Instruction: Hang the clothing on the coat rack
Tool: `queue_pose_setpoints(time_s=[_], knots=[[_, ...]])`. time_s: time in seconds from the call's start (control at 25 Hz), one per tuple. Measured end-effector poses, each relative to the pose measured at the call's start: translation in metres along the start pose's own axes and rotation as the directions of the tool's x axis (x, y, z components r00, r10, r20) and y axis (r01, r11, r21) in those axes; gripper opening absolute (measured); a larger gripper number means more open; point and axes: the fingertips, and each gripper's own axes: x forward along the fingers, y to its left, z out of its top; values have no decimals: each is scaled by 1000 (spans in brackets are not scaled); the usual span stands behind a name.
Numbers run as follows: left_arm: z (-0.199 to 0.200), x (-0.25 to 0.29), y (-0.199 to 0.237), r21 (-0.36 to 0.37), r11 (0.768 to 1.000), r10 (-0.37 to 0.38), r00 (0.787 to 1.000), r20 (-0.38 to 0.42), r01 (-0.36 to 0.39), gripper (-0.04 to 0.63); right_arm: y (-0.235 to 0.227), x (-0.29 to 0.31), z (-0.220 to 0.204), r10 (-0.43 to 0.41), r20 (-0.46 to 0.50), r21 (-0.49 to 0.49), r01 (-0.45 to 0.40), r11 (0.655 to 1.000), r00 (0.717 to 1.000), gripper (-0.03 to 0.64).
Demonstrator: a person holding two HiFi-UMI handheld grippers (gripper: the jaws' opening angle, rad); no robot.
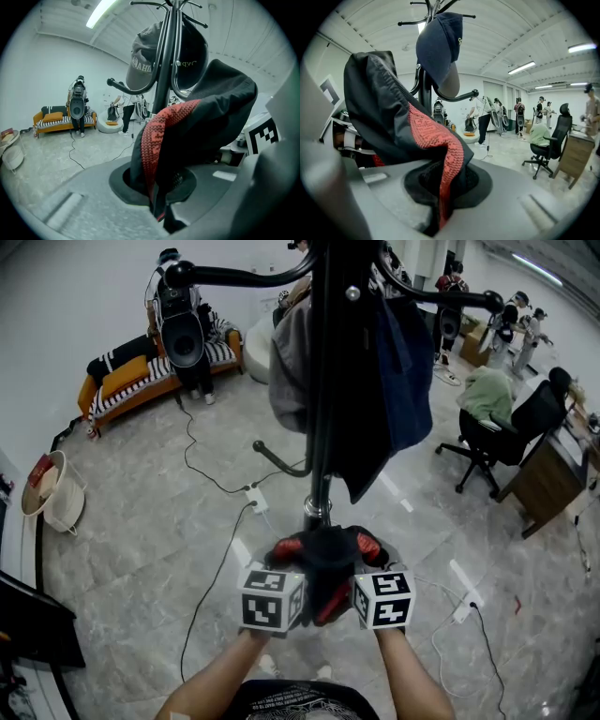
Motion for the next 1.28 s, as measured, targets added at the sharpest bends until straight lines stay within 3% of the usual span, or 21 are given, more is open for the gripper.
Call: queue_pose_setpoints(time_s=[0.88,1.04,1.28], knots=[[-27,-3,-9,4,1000,12,999,-35,-12,17,5,-8,-31,1,-35,-10,-2,1000,999,17],[-31,-4,-11,-52,999,8,999,-39,-10,17,6,-9,-41,21,-60,28,-20,999,998,18],[-33,-4,-9,-47,998,26,999,-46,-28,17,6,-7,-42,38,-66,18,-37,999,997,18]])
